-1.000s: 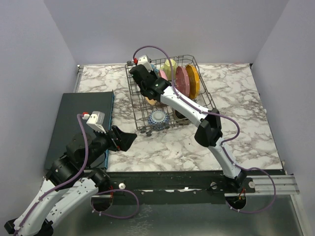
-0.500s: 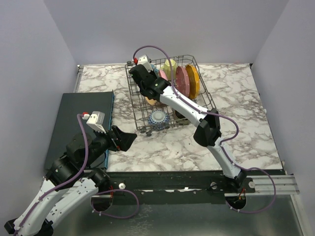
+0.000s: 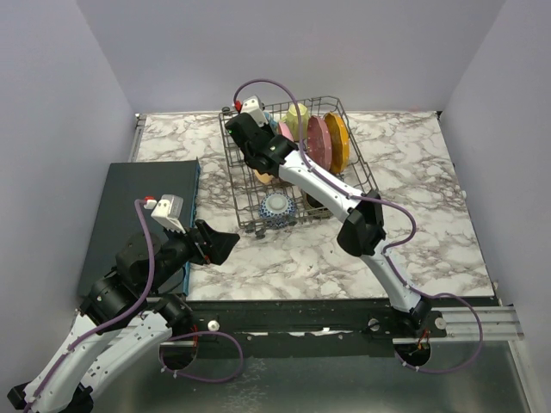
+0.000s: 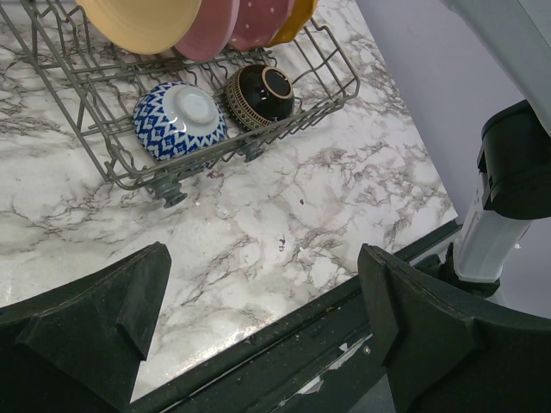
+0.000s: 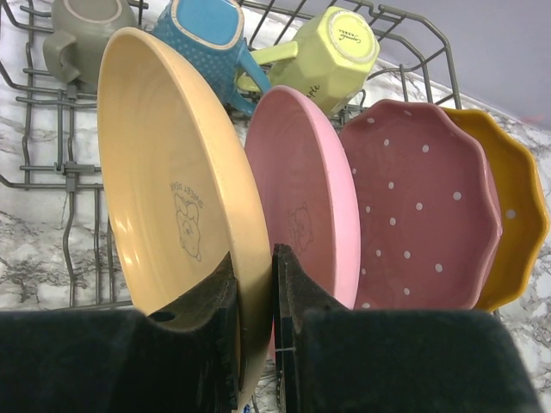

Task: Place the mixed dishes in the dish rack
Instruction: Insert the plate into the dish rack.

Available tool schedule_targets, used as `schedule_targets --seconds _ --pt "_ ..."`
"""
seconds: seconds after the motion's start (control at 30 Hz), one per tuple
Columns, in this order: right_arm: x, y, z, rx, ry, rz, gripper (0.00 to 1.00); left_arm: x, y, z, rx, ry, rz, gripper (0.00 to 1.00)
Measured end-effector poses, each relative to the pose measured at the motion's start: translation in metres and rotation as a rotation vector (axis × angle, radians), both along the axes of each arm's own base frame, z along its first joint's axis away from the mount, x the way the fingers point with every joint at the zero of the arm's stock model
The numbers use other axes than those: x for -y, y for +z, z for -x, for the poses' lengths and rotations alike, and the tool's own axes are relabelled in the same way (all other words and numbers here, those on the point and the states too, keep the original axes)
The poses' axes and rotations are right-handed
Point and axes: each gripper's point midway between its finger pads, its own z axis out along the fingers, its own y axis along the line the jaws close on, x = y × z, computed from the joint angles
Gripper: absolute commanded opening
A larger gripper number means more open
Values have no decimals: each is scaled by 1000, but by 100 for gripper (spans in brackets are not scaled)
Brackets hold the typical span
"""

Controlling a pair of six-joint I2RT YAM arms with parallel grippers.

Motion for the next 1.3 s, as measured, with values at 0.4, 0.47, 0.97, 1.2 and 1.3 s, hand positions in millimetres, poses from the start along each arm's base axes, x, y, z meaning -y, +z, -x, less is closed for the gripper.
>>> schedule_targets --seconds 0.4,0.47,0.97,1.2,1.3 --pt "-4 -2 2 0 3 -4 7 0 0 0 0 0 0 99" --pt "-5 -2 3 2 1 -2 10 0 0 0 0 0 0 99" --pt "-17 -25 8 -32 24 9 36 0 0 0 0 0 0 99" --pt "-21 -29 11 -44 36 9 43 0 0 0 0 0 0 99" --pt "-22 -29 12 -45 37 8 48 0 0 0 1 0 1 99"
